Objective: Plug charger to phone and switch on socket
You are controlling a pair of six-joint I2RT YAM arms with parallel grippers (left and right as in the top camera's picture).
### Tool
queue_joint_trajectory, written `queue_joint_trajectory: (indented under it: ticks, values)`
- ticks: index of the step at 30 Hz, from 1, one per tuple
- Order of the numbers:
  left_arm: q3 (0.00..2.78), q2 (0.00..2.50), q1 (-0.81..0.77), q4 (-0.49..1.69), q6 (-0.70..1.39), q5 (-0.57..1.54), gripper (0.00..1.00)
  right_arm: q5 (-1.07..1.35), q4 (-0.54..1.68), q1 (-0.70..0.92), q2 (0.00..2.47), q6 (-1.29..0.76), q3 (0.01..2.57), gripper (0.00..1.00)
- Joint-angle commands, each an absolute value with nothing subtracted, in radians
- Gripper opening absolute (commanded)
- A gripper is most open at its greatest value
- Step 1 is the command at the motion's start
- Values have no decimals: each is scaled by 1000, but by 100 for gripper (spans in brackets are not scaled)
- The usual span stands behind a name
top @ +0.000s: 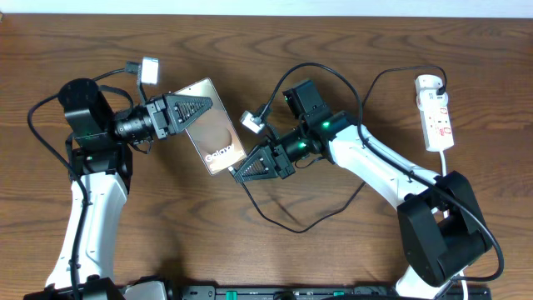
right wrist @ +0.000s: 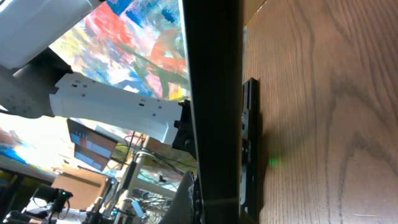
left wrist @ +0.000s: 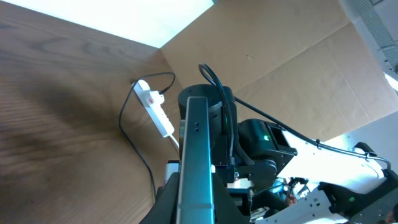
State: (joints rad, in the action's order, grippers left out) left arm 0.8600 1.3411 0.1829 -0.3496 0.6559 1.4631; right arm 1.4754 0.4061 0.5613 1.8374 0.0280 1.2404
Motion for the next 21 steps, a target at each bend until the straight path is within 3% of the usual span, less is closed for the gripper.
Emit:
queue_joint_trajectory:
  ticks: [1,21]
  values:
    - [867,1345,164,-346,648,1539,7,1491,372,558,1833,-7,1262,1]
    - [867,1345,164,-346,648,1525,7,1455,330,567,1833,-63,1262,1]
